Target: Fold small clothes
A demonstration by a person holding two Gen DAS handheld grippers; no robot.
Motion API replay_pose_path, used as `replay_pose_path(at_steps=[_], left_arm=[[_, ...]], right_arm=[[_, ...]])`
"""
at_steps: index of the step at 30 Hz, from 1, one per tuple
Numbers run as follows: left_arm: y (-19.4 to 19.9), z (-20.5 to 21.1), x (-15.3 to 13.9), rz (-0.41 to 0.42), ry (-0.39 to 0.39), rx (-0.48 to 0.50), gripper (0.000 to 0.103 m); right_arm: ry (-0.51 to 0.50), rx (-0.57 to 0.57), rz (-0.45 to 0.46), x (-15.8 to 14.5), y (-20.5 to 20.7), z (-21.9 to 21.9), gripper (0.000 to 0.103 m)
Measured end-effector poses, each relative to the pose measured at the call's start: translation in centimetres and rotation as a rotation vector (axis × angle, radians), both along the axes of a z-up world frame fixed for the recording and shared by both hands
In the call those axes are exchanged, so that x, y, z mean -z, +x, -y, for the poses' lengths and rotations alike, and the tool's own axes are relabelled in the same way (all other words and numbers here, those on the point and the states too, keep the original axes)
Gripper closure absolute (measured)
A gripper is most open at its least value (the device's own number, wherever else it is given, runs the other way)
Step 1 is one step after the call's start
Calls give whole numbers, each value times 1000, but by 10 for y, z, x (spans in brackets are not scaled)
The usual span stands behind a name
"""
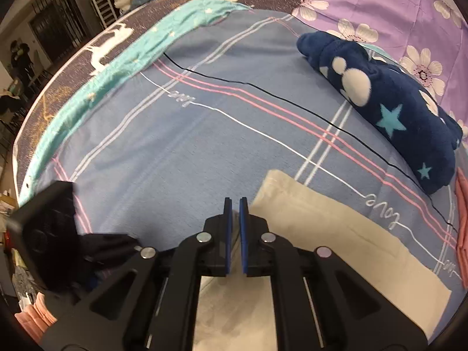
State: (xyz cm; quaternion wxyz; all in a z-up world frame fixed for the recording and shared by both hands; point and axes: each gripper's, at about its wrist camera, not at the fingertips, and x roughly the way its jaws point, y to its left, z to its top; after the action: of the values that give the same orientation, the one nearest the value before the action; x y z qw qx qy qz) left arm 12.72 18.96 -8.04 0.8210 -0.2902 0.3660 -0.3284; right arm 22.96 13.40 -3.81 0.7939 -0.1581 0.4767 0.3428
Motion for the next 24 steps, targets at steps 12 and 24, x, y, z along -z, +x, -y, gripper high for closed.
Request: replay_pose_path(at_steps=[12, 24], left_arm=[[20, -7, 16, -72, -111, -39, 68], [16, -10, 18, -79, -103, -33, 67]], right_arm=[[118, 65, 299, -35, -103, 84, 62], [-209, -140, 450, 61, -267, 54, 54]])
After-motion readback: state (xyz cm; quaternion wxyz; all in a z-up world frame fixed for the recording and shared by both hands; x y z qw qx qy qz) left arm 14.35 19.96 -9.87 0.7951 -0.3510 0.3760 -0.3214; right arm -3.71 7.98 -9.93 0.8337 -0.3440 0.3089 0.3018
